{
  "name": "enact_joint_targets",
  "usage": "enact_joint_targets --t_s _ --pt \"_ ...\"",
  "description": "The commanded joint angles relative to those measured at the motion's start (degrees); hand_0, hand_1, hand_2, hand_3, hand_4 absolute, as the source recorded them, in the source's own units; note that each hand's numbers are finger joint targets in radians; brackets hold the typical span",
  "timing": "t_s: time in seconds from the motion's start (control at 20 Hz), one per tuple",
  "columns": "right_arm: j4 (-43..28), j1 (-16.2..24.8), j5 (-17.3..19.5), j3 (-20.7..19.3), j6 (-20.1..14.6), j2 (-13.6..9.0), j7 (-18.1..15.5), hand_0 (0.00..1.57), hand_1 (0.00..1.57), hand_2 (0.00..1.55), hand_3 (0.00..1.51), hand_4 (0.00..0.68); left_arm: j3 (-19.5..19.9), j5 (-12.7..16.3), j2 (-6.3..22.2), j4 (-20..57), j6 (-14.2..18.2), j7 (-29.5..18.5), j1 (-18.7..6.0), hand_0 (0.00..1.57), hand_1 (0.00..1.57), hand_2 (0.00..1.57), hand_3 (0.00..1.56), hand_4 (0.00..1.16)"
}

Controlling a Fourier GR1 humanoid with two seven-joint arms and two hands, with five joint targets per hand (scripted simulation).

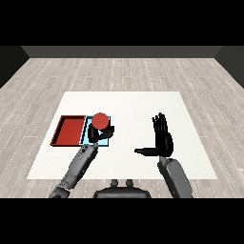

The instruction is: Pick the red can and put it in the red box

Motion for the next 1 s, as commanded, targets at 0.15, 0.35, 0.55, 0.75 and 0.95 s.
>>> enact_joint_targets --t_s 0.15,0.35,0.55,0.75,0.95 --pt "-1.34 7.23 -3.87 -6.89 4.11 -3.94 -1.14 0.00 0.00 0.00 0.00 0.000 6.96 -1.18 10.13 -2.87 -1.65 2.17 3.45 1.57 1.57 1.57 1.49 1.12" --pt "1.64 10.61 -4.84 -8.10 6.83 -4.21 -3.56 0.00 0.00 0.00 0.00 0.000 10.11 -2.63 15.78 1.91 -2.80 8.44 -0.83 1.57 1.57 1.57 1.49 1.12" --pt "3.53 9.74 -6.24 -9.63 7.90 -3.46 -5.18 0.00 0.00 0.00 0.00 0.000 11.62 -4.88 20.80 12.99 -4.61 10.11 -1.30 1.57 1.57 1.54 1.47 1.11" --pt "6.66 6.05 -3.99 -8.48 5.66 -2.18 -3.55 0.00 0.00 0.00 0.00 0.000 12.54 -6.50 26.84 24.35 -9.01 14.70 -4.71 1.57 1.57 1.56 1.49 1.06" --pt "10.84 6.85 -4.15 -9.63 7.72 -1.65 -7.95 0.00 0.00 0.00 0.00 0.000 11.43 -10.51 24.83 39.40 -7.18 14.25 -7.93 1.57 1.57 1.52 1.43 1.02"
